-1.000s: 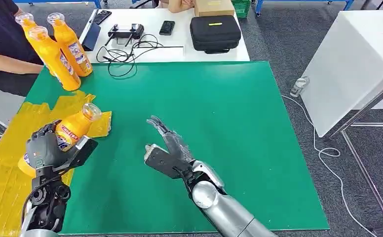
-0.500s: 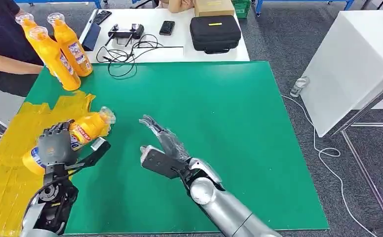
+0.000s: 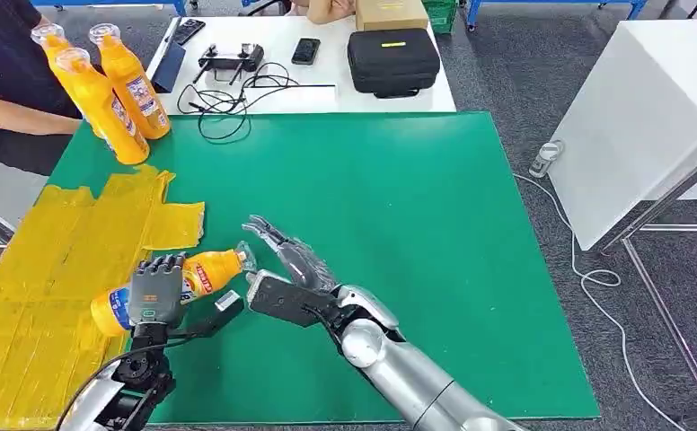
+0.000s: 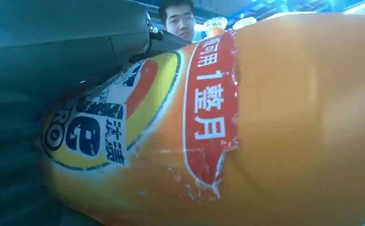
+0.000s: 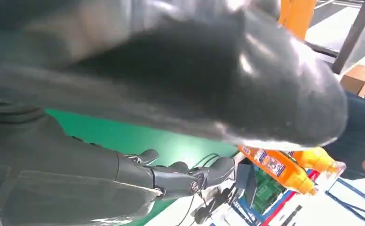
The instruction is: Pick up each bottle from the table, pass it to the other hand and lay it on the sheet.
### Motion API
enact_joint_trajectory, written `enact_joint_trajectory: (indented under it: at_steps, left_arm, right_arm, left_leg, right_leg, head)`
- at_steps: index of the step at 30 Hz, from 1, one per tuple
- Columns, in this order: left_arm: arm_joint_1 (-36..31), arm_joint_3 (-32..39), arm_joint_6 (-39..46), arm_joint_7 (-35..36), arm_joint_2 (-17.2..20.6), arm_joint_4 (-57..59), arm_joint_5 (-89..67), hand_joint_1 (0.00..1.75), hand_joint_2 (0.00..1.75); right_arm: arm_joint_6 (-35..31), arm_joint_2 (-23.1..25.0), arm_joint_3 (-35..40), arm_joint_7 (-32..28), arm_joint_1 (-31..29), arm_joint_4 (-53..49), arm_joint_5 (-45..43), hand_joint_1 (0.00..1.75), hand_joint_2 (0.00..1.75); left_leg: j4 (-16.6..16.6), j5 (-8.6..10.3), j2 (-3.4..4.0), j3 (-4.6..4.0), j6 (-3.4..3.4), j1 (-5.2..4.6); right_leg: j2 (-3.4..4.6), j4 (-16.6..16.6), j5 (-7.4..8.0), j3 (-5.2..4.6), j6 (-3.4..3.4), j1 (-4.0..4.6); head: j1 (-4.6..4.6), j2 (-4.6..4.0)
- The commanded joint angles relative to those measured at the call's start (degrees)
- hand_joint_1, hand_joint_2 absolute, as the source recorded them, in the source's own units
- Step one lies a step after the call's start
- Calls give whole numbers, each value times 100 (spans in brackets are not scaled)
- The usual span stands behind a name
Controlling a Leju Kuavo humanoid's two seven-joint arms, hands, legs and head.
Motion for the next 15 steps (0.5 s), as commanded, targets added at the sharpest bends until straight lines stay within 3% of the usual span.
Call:
enact_joint_trajectory:
  at_steps: [1, 5, 6, 15]
  left_arm:
    - [-171, -751, -72, 227, 44, 830, -6, 0, 175]
    - [-183, -519, -396, 241, 83, 971, 235, 0, 175]
    - [-182, -497, -411, 235, 88, 971, 248, 0, 0]
    - [-113, -303, -430, 234, 147, 946, 380, 0, 0]
  right_arm:
    - [93, -26, 236, 39, -358, 385, -25, 0, 0]
    - [184, -9, 308, 9, -417, 464, -50, 0, 0]
    - [187, -11, 311, 1, -418, 467, -58, 0, 0]
    - [218, -35, 357, -35, -421, 484, -86, 0, 0]
  left_leg:
    - [-2, -1, 13, 11, -4, 0]
    - [-1, 2, 11, 17, -4, 0]
    - [-2, 4, 8, 18, -4, 0]
    - [-5, 18, -8, 34, -9, -3]
  right_leg:
    - [4, -1, 3, 9, 6, 0]
    - [2, 0, 3, 17, 6, 0]
    - [0, 0, 3, 19, 5, -1]
    - [-13, 0, 5, 42, 3, -3]
  head:
    - [0, -2]
    - [-2, 0]
    - [0, -2]
    - [0, -2]
